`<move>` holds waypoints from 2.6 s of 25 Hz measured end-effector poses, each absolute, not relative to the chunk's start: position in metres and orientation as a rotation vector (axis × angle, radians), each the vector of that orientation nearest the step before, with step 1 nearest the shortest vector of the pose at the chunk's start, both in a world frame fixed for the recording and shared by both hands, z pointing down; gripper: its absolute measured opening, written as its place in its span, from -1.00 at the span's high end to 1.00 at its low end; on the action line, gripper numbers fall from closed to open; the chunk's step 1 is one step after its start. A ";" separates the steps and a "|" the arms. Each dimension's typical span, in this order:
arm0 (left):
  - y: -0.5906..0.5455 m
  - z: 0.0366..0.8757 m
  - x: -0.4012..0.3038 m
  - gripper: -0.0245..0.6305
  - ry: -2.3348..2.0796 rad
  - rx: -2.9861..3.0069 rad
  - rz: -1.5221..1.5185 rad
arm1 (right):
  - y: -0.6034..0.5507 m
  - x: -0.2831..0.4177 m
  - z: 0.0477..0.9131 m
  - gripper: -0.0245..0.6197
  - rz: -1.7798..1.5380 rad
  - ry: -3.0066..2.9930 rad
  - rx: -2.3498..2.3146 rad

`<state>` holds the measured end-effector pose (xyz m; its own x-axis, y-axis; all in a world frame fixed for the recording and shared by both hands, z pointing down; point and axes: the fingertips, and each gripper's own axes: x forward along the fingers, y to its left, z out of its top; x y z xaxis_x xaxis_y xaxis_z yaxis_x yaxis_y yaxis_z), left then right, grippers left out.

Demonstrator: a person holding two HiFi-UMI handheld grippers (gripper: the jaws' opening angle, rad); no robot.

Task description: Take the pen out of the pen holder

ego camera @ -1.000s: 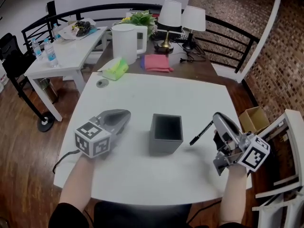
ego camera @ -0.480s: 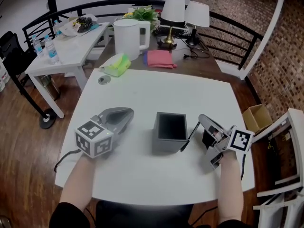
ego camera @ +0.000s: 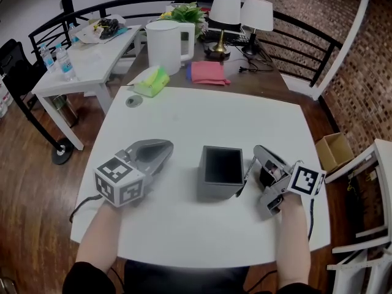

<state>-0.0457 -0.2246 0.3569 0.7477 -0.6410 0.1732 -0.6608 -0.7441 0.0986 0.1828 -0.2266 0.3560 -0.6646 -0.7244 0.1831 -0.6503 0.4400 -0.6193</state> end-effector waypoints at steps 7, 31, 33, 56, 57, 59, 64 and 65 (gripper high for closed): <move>-0.224 0.360 -0.046 0.89 -1.044 2.788 0.200 | -0.223 0.171 0.359 0.67 -0.832 2.681 -1.336; -0.225 0.358 -0.047 0.89 -1.050 2.789 0.195 | -0.222 0.194 0.365 0.65 -0.422 2.802 -1.644; -0.225 0.357 -0.047 0.89 -1.052 2.793 0.188 | -0.222 0.202 0.363 0.73 -0.351 2.794 -1.693; -0.224 0.355 -0.047 0.89 -1.056 2.802 0.172 | -0.223 0.227 0.358 0.89 -0.299 2.719 -1.761; -0.224 0.355 -0.047 0.89 -1.056 2.803 0.172 | -0.222 0.226 0.358 0.89 -0.298 2.724 -1.755; -0.224 0.354 -0.048 0.89 -1.056 2.804 0.172 | -0.222 0.224 0.357 0.89 -0.297 2.732 -1.746; -0.224 0.356 -0.048 0.89 -1.058 2.802 0.172 | -0.223 0.225 0.358 0.89 -0.296 2.726 -1.753; -0.224 0.356 -0.048 0.89 -1.058 2.801 0.172 | -0.222 0.225 0.358 0.89 -0.295 2.724 -1.757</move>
